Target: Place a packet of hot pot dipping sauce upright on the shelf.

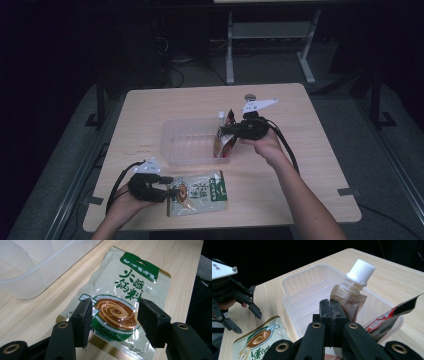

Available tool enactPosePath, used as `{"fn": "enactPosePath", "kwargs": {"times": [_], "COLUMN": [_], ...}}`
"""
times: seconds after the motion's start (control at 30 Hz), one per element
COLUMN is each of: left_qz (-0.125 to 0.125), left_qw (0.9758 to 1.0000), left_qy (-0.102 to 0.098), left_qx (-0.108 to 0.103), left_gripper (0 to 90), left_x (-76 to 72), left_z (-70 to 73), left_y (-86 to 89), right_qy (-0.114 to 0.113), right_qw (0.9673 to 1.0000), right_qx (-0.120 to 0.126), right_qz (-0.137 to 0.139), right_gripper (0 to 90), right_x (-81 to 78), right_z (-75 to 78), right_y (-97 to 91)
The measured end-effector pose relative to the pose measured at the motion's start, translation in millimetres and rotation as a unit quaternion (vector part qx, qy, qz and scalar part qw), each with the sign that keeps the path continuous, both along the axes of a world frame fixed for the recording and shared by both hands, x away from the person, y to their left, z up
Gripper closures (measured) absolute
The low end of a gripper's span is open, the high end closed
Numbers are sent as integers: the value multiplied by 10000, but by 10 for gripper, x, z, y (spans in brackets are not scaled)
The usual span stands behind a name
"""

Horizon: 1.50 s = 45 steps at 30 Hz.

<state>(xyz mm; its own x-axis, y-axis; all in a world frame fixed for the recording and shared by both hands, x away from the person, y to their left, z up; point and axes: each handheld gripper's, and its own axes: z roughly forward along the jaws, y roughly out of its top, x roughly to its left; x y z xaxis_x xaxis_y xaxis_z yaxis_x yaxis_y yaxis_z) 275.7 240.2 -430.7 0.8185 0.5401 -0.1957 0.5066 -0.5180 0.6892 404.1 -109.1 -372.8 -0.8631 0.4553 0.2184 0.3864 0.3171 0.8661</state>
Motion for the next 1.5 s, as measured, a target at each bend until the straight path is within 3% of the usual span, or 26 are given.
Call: {"fn": "enactPosePath", "kwargs": {"times": [0.17,0.4,0.43,0.63,0.73,0.83,1.13,1.27,1.5], "left_qz": [-24,-10,-17,-10,-21,-49,-115,-160,-180], "left_qw": [10000,10000,10000,10000,10000,10000,9999,9998,9998], "left_qy": [10,11,6,11,-2,-37,-78,-91,-75], "left_qx": [30,-8,5,-3,2,34,51,60,54], "left_gripper": [452,452,452,450,446,440,417,415,414], "left_x": [3,4,5,-1,1,6,-1,-4,-10], "left_z": [-3,-2,-3,-1,-2,-2,-5,-5,-9], "left_y": [3,3,4,2,5,7,-12,-23,-31], "right_qy": [74,-23,-75,-164,-205,-218,-290,-396,-367], "right_qw": [9999,10000,10000,9998,9997,9996,9990,9979,9967], "right_qx": [-81,0,12,0,-24,-112,-289,-436,-564], "right_qz": [-9,-16,-12,-59,-136,-136,-166,-251,-458], "right_gripper": [895,844,789,652,522,476,406,388,375], "right_x": [4,-1,-12,-56,-93,-130,-274,-344,-419], "right_z": [-44,-39,-5,95,190,262,403,405,351], "right_y": [42,34,16,-36,-75,-99,-295,-392,-605]}}
